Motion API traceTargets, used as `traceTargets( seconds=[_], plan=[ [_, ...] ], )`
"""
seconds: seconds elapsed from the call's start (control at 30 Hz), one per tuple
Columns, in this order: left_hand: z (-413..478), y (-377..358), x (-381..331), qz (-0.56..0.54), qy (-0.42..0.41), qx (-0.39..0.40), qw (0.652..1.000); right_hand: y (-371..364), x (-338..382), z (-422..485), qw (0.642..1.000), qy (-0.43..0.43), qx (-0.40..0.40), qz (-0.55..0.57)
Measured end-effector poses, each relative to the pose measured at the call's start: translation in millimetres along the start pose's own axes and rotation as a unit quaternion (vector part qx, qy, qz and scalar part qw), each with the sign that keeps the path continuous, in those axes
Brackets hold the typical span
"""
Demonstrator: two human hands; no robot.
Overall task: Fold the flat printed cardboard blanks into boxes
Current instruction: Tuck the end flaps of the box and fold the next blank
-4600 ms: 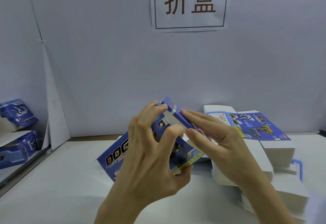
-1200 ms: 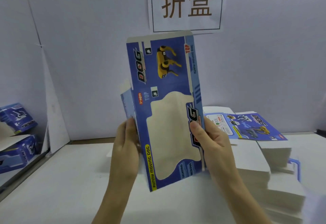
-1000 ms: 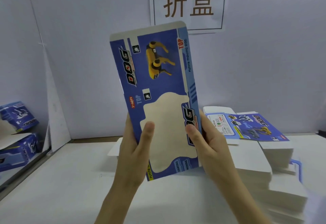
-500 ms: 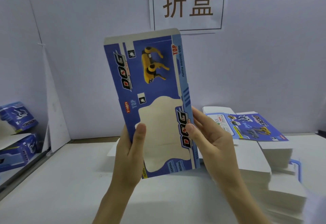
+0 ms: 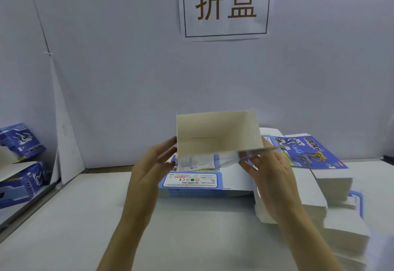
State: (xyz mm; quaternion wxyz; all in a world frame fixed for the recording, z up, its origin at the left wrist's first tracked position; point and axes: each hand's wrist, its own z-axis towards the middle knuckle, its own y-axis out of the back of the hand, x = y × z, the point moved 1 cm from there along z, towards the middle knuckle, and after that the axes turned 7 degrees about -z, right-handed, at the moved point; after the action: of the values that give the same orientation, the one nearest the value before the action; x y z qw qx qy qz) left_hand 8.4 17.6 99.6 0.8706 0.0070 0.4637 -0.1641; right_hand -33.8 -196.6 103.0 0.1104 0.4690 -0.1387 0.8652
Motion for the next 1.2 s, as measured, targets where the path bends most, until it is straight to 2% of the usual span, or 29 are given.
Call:
traceTargets(
  seconds=[0.1,0.2,0.27,0.43,0.53,0.63,0.73,0.8,0.93,1.03,1.1,1.2],
  plan=[
    [-2,0,-6,-0.05,0.034,0.009,0.998,5,6,-2,1.0,0.002,0.012,-0.001],
    [-4,-1,-10,-0.016,0.037,0.02,0.999,3,13,-6,0.998,0.034,0.053,-0.022],
    [-4,-1,-12,-0.009,0.028,0.01,1.0,5,13,-7,0.998,0.018,0.065,-0.008],
    [-4,-2,-11,-0.017,0.011,0.021,1.0,7,15,-5,0.998,-0.012,0.036,0.04],
    [-4,-5,-8,-0.052,-0.005,-0.001,0.999,8,14,-7,0.999,-0.008,0.038,0.024],
    [-4,-7,-7,-0.047,-0.009,0.004,0.999,5,18,-11,1.0,-0.003,-0.016,0.014],
    [-5,-2,-8,-0.023,-0.024,-0.007,0.999,10,17,-5,0.982,-0.125,-0.09,0.111],
    [-4,-1,-9,-0.021,-0.031,-0.017,0.999,9,18,1,0.969,-0.148,-0.089,0.179],
    [-5,-5,-11,-0.065,-0.029,0.011,0.997,1,19,0,0.96,-0.116,-0.053,0.248],
    [-6,-14,-12,-0.038,-0.045,-0.006,0.998,-1,18,0,0.938,-0.136,-0.1,0.301],
    [-8,-21,-8,-0.028,-0.061,-0.04,0.997,-2,14,1,0.93,-0.167,-0.133,0.299],
    [-8,-27,-3,-0.08,-0.019,-0.093,0.992,-5,11,-2,0.936,-0.178,-0.128,0.275]
  ],
)
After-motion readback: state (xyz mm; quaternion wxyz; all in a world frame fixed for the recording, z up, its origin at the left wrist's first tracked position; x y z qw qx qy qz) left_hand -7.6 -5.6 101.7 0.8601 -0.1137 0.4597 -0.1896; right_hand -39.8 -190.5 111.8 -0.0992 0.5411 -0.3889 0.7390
